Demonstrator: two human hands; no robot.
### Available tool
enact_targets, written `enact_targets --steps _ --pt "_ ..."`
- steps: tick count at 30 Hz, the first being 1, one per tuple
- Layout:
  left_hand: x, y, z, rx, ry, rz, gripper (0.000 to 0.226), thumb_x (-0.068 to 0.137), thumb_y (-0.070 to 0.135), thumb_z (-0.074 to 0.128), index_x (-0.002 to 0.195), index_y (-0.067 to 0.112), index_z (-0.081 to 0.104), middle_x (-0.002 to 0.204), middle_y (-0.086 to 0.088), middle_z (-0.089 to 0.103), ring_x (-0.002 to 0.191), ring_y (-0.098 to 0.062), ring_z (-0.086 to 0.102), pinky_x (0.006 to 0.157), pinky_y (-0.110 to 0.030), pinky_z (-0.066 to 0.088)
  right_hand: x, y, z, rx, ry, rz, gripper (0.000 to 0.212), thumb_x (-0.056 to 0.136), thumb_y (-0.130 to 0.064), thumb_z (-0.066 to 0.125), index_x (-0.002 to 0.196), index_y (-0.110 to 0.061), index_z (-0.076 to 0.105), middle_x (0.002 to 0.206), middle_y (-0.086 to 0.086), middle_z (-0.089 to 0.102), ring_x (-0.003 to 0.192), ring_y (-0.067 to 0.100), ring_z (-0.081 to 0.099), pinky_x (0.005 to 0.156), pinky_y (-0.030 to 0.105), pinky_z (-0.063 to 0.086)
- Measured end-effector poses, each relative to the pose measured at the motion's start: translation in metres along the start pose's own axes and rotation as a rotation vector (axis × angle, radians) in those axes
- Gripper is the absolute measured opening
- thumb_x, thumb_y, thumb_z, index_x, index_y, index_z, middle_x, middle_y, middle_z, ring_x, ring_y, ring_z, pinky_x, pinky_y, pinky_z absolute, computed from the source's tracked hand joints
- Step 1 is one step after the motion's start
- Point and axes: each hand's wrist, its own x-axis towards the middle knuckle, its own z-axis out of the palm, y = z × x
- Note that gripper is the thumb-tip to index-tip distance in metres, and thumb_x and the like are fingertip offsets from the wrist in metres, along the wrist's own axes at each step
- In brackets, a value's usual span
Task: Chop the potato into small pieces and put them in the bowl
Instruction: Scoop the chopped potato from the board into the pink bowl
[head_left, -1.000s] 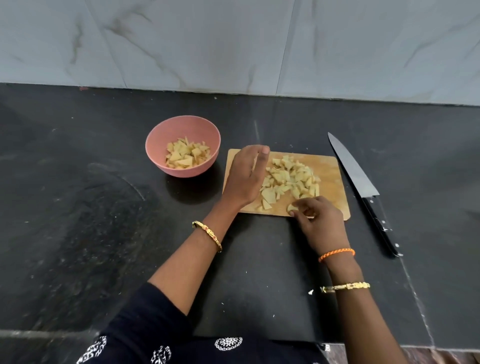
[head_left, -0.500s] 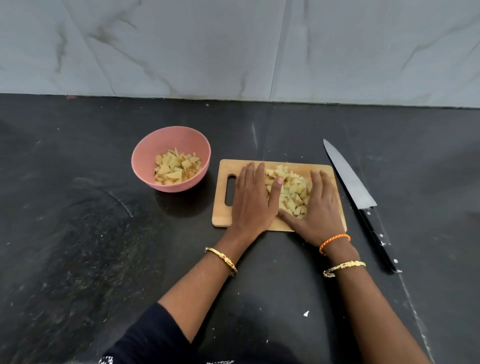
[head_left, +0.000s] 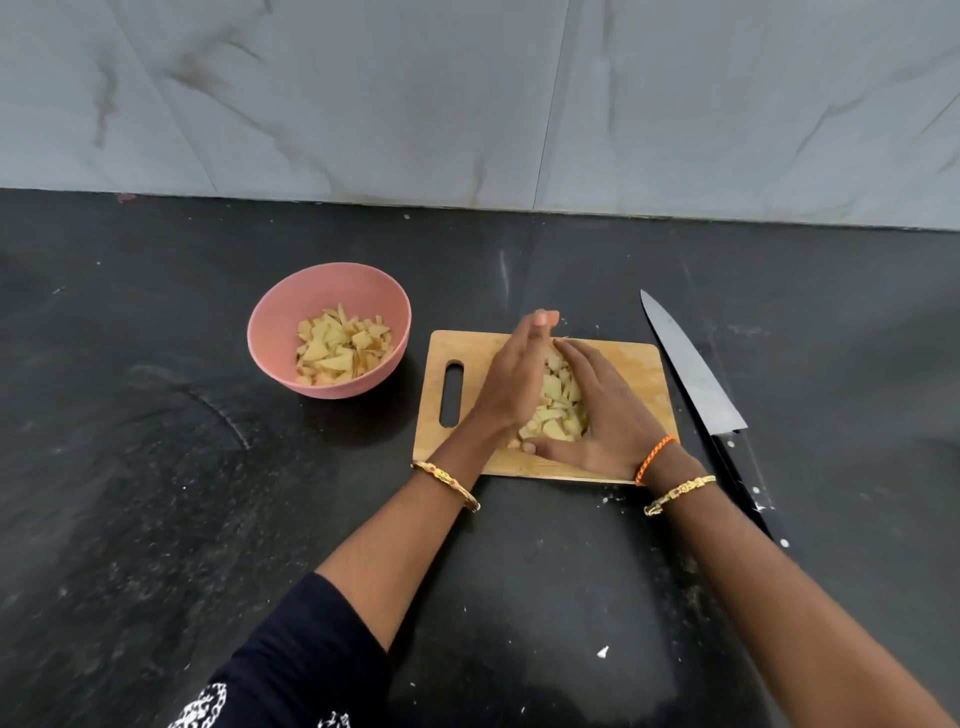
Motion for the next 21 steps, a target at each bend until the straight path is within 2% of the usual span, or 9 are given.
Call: enact_targets --steps 2,4,8,10,12,15,16,19,21 --pt "0.006 0.0 -0.003 -0.072 -0.034 -0.043 0.068 0.094 0.059 0.019 0.136 0.012 0.045 0.138 -0.001 0.049 0.129 -0.009 0.042 0.11 -0.027 0.031 0.003 -0.003 0.004 -0.081 0.011 0.009 0.125 0.053 -0.082 0.056 0.148 -0.009 0.02 0.153 0.007 0.023 0.141 0.02 0.022 0.117 0.03 0.019" --pt "0.005 0.001 -0.003 -0.067 -0.064 -0.034 0.07 0.094 0.059 0.019 0.136 0.011 0.045 0.139 -0.001 0.048 0.13 -0.009 0.041 0.11 -0.027 0.03 0.006 -0.007 0.008 -0.088 0.059 0.027 0.124 0.053 -0.079 0.062 0.148 -0.01 0.023 0.153 0.007 0.026 0.142 0.02 0.022 0.117 0.032 0.02" --pt "0.004 0.005 0.0 -0.115 -0.066 -0.049 0.065 0.096 0.054 0.019 0.137 0.01 0.043 0.141 0.0 0.045 0.13 -0.009 0.039 0.114 -0.032 0.028 0.012 -0.015 0.013 -0.033 0.144 0.017 0.106 0.056 -0.055 0.077 0.142 -0.011 0.035 0.143 0.007 0.04 0.133 0.02 0.033 0.113 0.027 0.024" --pt "0.004 0.008 -0.001 -0.128 -0.074 -0.059 0.066 0.095 0.054 0.019 0.138 0.01 0.042 0.142 -0.001 0.044 0.131 -0.009 0.038 0.115 -0.034 0.027 0.013 -0.016 0.015 -0.019 0.187 0.011 0.098 0.055 -0.051 0.077 0.137 -0.011 0.041 0.136 0.005 0.046 0.127 0.019 0.04 0.108 0.024 0.027" --pt "0.004 0.009 -0.004 -0.114 -0.102 -0.06 0.066 0.095 0.056 0.019 0.137 0.011 0.042 0.142 -0.001 0.044 0.131 -0.01 0.04 0.114 -0.033 0.029 0.015 -0.016 0.017 -0.026 0.227 0.023 0.09 0.055 -0.053 0.074 0.131 -0.013 0.047 0.13 0.002 0.052 0.121 0.018 0.045 0.105 0.029 0.034" --pt "0.001 0.007 -0.011 -0.148 -0.119 -0.077 0.062 0.097 0.053 0.02 0.131 0.01 0.049 0.126 -0.001 0.055 0.114 -0.006 0.053 0.093 -0.016 0.044 0.017 -0.016 0.02 -0.057 0.279 0.043 0.08 0.054 -0.06 0.065 0.121 -0.019 0.052 0.119 -0.003 0.057 0.11 0.019 0.05 0.094 0.035 0.041" --pt "0.0 0.006 -0.013 -0.165 -0.111 -0.081 0.061 0.098 0.051 0.02 0.127 0.009 0.052 0.12 -0.001 0.058 0.109 -0.006 0.056 0.088 -0.014 0.046 0.018 -0.015 0.021 -0.065 0.289 0.039 0.078 0.055 -0.061 0.064 0.12 -0.02 0.053 0.117 -0.004 0.058 0.107 0.019 0.05 0.091 0.037 0.042" --pt "-0.006 0.0 -0.017 -0.129 -0.061 -0.033 0.061 0.094 0.056 0.025 0.12 0.012 0.059 0.117 -0.003 0.063 0.111 -0.012 0.059 0.096 -0.029 0.047 0.018 -0.013 0.023 -0.07 0.299 0.018 0.074 0.057 -0.061 0.065 0.119 -0.021 0.055 0.112 -0.004 0.059 0.101 0.021 0.051 0.086 0.038 0.042" --pt "-0.013 -0.002 -0.013 -0.081 -0.012 0.022 0.053 0.099 0.045 0.025 0.12 0.01 0.06 0.116 -0.002 0.064 0.111 -0.01 0.059 0.097 -0.027 0.046 0.017 -0.014 0.024 -0.058 0.308 0.0 0.073 0.06 -0.061 0.06 0.12 -0.019 0.056 0.11 -0.001 0.06 0.098 0.023 0.052 0.084 0.038 0.042"
